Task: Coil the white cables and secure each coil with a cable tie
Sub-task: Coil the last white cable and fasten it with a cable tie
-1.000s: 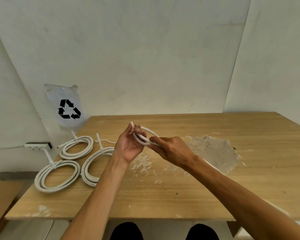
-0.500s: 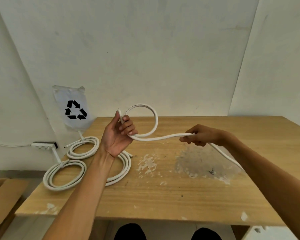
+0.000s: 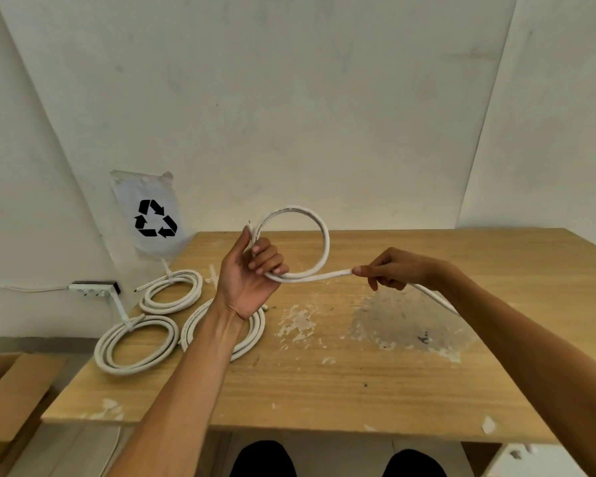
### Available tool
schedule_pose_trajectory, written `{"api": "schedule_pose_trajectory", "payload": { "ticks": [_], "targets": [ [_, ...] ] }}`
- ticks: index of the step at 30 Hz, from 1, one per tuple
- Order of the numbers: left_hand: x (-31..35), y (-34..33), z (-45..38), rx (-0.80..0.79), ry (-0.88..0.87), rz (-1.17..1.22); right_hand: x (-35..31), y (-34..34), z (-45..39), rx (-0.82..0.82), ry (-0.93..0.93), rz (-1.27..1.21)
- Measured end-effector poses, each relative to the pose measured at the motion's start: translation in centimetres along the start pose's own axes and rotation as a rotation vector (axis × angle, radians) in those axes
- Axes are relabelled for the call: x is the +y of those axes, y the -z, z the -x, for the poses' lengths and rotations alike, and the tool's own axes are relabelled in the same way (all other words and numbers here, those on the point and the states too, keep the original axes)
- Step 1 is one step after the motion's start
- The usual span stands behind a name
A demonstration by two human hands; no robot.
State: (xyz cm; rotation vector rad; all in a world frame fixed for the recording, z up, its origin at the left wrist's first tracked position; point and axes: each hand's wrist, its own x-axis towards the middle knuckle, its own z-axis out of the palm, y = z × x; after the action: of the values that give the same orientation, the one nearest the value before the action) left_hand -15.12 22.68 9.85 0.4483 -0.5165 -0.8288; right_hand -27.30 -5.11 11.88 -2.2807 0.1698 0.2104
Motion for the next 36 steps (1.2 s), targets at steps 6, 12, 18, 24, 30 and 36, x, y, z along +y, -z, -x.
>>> {"api": "schedule_pose_trajectory", "payload": {
  "ticks": [6,12,18,24,30,36],
  "targets": [
    [-5.0,2.4,-0.6,0.178,0.067,-0.530,2.7,-0.7,-0.7,0.054,-0.293,0.149],
    [-10.0,0.6,-2.4,0.186,-0.018,-1.458,3.3,-0.8,-1.8,0.203,-0.440,-0.270],
    [-14.3,2.1,-2.1,0.250,-0.203,-1.614,0.3,-0.8,-2.5,0.213,-0.350,-0.903],
    [-16.3,3.2,-2.6,0.256,-0.137,-1.775,-0.8,-3.2,-1.4,0.314,-0.143,-0.789],
    [-16.7,3.8,-3.0,0.186,-0.100,-1.754,1.5,-3.8,-0.9,0.273,-0.192,-0.445],
    [-16.9,3.6,-3.3,0.227,-0.084,-1.700,2.8,-4.9,-1.6,0.131,-0.060,-0.608]
  ]
}}
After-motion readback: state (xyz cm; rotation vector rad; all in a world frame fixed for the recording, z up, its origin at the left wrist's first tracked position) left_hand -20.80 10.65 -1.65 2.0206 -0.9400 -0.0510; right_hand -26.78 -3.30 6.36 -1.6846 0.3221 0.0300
